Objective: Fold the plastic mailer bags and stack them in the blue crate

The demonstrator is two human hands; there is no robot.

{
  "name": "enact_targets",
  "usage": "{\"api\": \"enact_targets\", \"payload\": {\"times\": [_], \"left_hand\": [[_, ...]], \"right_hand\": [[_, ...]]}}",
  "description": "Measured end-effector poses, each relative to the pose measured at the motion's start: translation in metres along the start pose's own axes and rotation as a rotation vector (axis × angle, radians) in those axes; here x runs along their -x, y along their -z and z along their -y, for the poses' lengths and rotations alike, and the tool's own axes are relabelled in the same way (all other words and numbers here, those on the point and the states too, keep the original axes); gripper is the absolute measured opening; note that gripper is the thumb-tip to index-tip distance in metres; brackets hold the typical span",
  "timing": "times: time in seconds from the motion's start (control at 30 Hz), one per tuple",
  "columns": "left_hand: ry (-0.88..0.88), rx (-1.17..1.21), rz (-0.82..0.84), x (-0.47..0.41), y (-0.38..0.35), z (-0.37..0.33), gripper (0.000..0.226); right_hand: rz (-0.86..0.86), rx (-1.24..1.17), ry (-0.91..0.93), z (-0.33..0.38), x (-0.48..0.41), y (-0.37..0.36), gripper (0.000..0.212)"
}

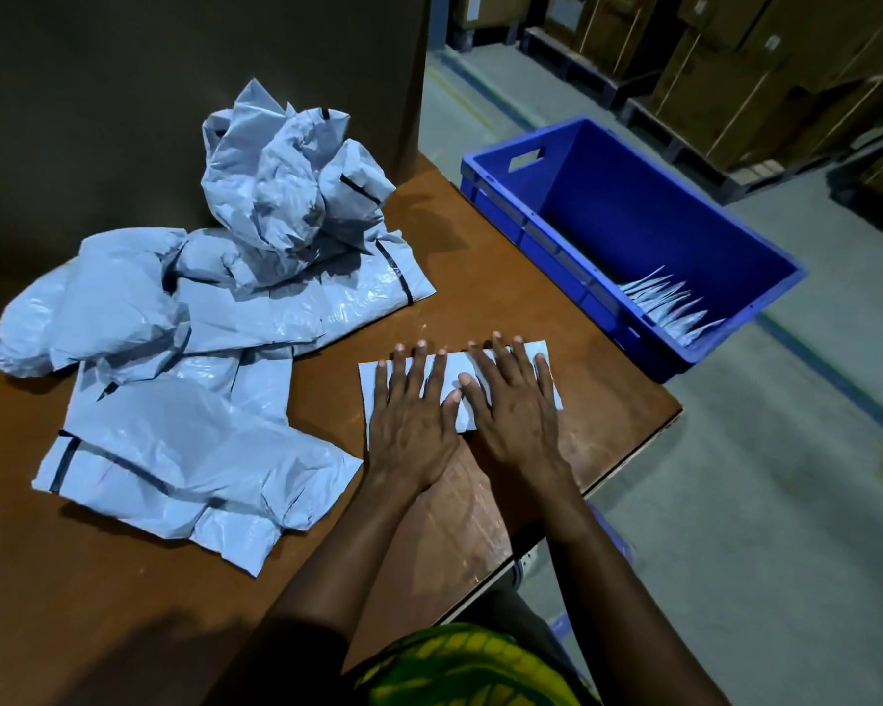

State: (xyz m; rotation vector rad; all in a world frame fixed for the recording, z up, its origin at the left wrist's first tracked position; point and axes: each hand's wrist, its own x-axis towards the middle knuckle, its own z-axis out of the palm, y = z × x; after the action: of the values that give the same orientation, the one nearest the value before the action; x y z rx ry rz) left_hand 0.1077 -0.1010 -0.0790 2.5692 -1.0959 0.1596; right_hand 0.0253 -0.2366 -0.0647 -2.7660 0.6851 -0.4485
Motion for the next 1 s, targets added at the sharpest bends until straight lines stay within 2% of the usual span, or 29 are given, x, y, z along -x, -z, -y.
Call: {"api": "enact_targets", "payload": {"times": [0.23, 0.87, 1.0], "left_hand": [[-0.004, -0.075, -0.035, 0.008, -0.004, -0.001, 0.061], [0.041, -0.077, 0.057, 0.003, -0.005, -0.001, 0.063], [0.083, -0.061, 0.122, -0.008, -0.005, 0.000, 0.065]], "right_hand": [[-0.112, 0.115, 0.092, -0.005, 0.011, -0.008, 0.057], [-0.050, 0.159, 0.069, -0.009, 0.008, -0.011, 0.060], [-0.026, 0.163, 0.043, -0.006, -0.003, -0.013, 0.059]]}}
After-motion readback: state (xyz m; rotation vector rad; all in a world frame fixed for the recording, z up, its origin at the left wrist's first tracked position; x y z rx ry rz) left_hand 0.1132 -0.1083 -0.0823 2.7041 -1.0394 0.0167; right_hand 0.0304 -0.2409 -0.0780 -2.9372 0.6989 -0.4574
